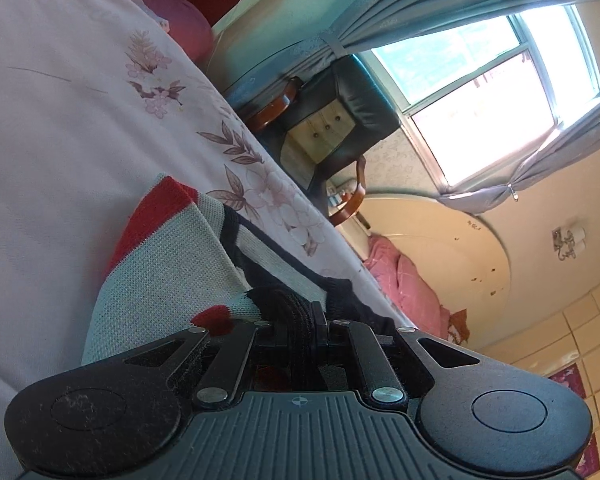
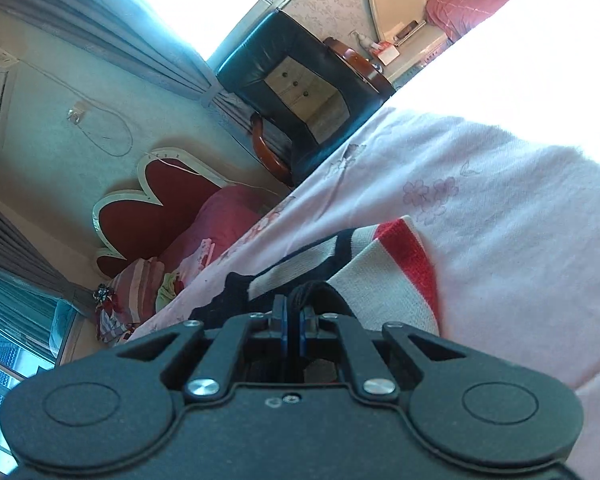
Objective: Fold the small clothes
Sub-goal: 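Lay the black hem onto the collar with both grippers and release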
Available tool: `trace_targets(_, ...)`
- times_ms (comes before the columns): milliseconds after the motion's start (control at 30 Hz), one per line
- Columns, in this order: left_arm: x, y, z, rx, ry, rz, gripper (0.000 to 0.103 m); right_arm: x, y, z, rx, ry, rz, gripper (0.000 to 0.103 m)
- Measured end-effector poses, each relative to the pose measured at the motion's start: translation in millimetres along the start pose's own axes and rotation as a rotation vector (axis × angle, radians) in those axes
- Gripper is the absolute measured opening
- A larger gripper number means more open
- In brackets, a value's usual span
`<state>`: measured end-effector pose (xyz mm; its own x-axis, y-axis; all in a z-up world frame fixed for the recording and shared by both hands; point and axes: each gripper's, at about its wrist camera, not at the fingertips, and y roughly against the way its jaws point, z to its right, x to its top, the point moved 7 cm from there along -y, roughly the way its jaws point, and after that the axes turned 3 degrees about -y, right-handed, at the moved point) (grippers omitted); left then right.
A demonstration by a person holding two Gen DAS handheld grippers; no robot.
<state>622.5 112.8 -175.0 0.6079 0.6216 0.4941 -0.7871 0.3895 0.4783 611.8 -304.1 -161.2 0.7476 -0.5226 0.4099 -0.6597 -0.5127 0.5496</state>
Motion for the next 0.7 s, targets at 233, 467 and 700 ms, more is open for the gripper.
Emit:
trace_targets(233,2.7,-15.9,-4.7,0.000,-0.032,0.027,0.023,4.9,-31.4,11.4,0.030,0.025,-0.016,0.012)
trace_targets(467,18.4,-7.4,20.4,0.013,-0.153,0.094,0.072,12.9,-17.4,1.0,0.052,0.058,0.055,0.050)
trace_targets(700,30.6,-20.0,28.8,0.163,-0.398,-0.027,0.057,27.4,-9.2,-9.2,-0.009,0.178,0.067,0.046)
